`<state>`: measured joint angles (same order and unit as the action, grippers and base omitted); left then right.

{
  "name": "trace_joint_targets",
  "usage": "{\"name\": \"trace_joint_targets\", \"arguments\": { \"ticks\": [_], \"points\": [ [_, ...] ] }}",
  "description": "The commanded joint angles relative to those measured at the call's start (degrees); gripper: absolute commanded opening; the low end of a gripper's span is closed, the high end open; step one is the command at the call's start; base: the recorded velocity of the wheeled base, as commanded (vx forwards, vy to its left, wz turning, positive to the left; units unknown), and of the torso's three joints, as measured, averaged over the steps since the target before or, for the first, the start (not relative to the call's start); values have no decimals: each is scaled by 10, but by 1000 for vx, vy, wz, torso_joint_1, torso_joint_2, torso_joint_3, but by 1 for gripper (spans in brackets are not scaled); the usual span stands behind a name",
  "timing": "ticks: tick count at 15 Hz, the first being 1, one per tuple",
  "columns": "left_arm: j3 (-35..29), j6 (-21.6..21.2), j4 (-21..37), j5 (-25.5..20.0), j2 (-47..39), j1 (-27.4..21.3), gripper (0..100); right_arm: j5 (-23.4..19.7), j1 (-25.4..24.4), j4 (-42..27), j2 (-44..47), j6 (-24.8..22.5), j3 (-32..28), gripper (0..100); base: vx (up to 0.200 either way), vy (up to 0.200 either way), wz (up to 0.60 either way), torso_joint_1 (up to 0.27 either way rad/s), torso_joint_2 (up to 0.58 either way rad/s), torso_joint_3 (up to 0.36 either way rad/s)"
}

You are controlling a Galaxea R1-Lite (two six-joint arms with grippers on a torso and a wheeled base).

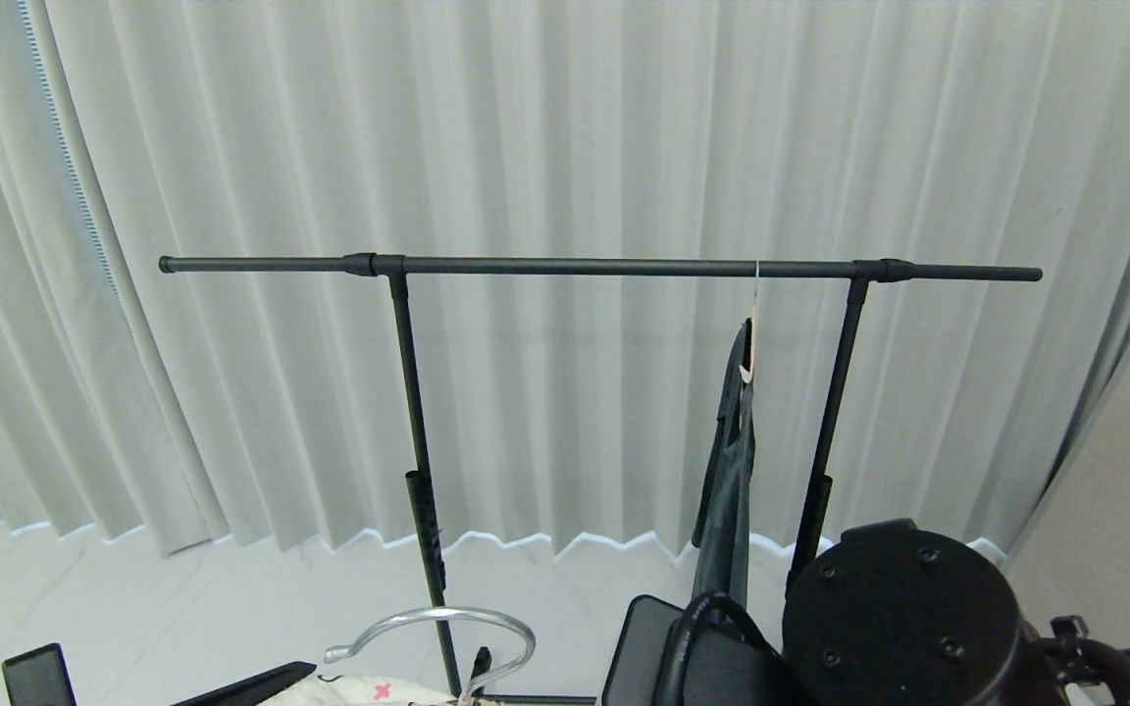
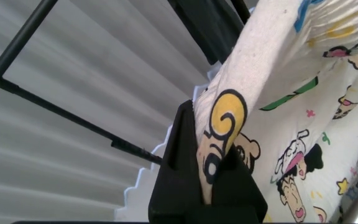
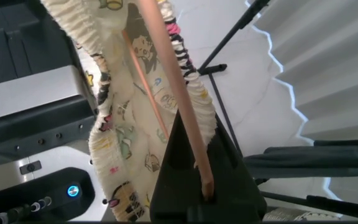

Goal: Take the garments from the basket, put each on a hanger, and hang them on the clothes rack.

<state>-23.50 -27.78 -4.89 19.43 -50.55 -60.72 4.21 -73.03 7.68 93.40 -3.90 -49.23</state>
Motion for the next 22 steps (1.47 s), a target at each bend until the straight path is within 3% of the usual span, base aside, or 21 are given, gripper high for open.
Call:
{"name": "trace_joint_targets", "arguments": {
  "ticks": [1,2,3,11,15,18,22],
  "points": [
    [-1,-2,0,-1,0,0,0,0,0,2,-2,-1,-1,0,0,0,0,0,0,0],
    [-1,-2,0,-1,0,0,0,0,0,2,-6,-1,-1,0,0,0,0,0,0,0],
    [0,1,0,-1,1,0,100,0,0,2,-9,-2,0,0,0,0,0,0,0,0],
    [39,2,0,1,72,48,100,23,28,-5,-77,-2,27,0,0,0,0,0,0,0],
    [65,3,0,-1,116,113,100,24,56,-5,-112,-6,40,0,0,0,0,0,0,0],
    [86,55,0,-1,123,131,100,22,84,-3,-132,-33,44,0,0,0,0,0,0,0],
    [146,70,1,-1,169,137,100,19,96,-1,-161,-38,50,0,0,0,0,0,0,0]
  ]
}}
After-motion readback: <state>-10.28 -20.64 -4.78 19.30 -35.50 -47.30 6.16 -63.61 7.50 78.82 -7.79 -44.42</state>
